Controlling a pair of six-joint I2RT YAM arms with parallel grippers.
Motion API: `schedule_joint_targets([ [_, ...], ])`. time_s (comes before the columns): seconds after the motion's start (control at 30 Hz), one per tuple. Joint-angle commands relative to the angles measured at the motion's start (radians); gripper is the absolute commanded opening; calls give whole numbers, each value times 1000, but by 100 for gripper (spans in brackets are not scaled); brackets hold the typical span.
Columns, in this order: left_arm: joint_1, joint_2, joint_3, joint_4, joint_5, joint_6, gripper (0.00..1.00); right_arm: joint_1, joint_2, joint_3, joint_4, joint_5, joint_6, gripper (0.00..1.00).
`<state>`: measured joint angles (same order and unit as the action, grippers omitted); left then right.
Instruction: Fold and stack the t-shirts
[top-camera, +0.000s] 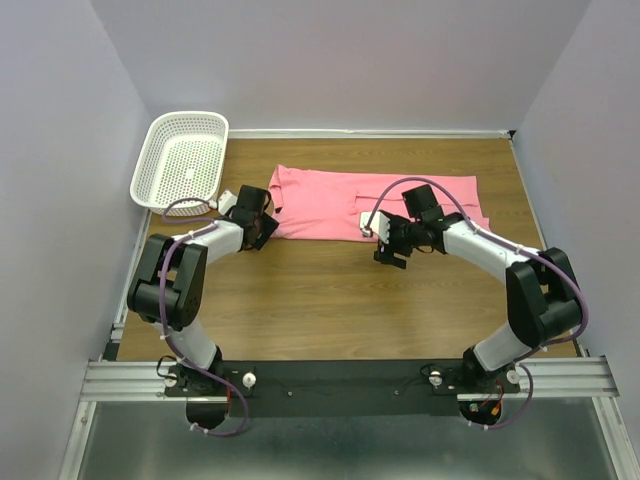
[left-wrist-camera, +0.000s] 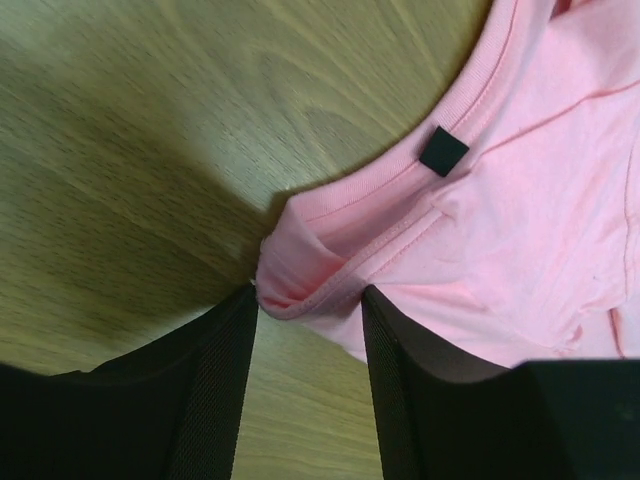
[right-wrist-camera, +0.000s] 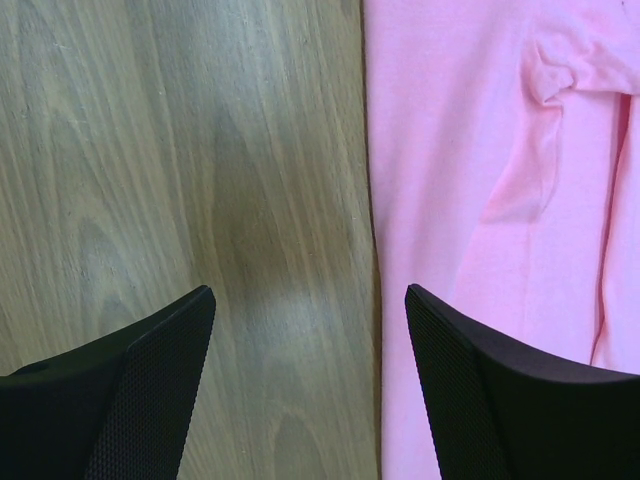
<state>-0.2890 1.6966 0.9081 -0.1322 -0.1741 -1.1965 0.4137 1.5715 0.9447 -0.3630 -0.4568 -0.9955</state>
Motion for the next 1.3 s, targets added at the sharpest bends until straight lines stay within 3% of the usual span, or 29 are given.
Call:
schedule_joint_targets([
  [0.0, 25, 14, -12, -54, -25, 32, 47, -9, -13, 11, 12, 7, 14, 84],
  [0.07, 30, 20, -6, -37, -21, 51, 38, -18, -18, 8, 12, 6, 17, 84],
  [0.1, 36, 21, -6, -24, -13, 61, 27, -24, -21, 6, 12, 1, 18, 84],
  [0.2, 50, 17, -12, 8, 13, 86, 23, -46, -25, 2, 12, -6, 18, 83],
  [0.4, 80, -38, -20, 13, -39, 135, 17, -85, -25, -7, 9, 12, 11, 83],
  [0.57, 111, -20, -2, 22, 1, 192, 17, -116, -24, -23, 7, 10, -12, 83],
  [0.73, 136, -3, 26, 40, 33, 262, 17, -119, -27, -83, -2, -25, -164, 84],
  [1.0, 178, 11, 83, 65, 83, 367, 21, -118, 97, 25, -2, 55, -138, 81],
  [1.17, 188, -43, 52, 199, 263, 466, 37, -154, 44, 92, -7, -2, -33, 81],
  [1.27, 188, -119, 20, 265, 332, 492, 52, -202, 28, 173, -14, -74, 61, 82],
])
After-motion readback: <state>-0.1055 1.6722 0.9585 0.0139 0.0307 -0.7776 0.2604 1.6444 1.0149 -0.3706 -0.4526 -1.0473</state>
